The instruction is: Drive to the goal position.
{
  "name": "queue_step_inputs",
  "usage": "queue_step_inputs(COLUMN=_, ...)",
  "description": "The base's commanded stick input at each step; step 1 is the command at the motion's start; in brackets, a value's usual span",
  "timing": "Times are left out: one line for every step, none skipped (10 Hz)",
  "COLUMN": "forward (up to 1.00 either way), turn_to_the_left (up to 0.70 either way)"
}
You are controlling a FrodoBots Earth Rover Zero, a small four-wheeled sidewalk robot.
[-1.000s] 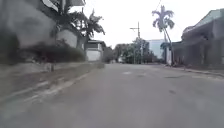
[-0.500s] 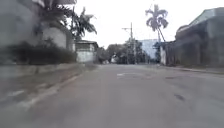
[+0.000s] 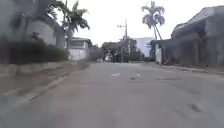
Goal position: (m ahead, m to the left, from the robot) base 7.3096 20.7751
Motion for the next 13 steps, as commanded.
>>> queue_step_inputs(forward=1.00, turn_to_the_left=0.00)
queue_step_inputs(forward=1.00, turn_to_the_left=0.00)
queue_step_inputs(forward=1.00, turn_to_the_left=0.00)
queue_step_inputs(forward=1.00, turn_to_the_left=0.00)
queue_step_inputs(forward=1.00, turn_to_the_left=0.00)
queue_step_inputs(forward=1.00, turn_to_the_left=0.00)
queue_step_inputs(forward=1.00, turn_to_the_left=0.00)
queue_step_inputs(forward=1.00, turn_to_the_left=0.00)
queue_step_inputs(forward=1.00, turn_to_the_left=0.00)
queue_step_inputs(forward=1.00, turn_to_the_left=0.00)
queue_step_inputs(forward=1.00, turn_to_the_left=0.00)
queue_step_inputs(forward=1.00, turn_to_the_left=-0.01)
queue_step_inputs(forward=1.00, turn_to_the_left=-0.22)
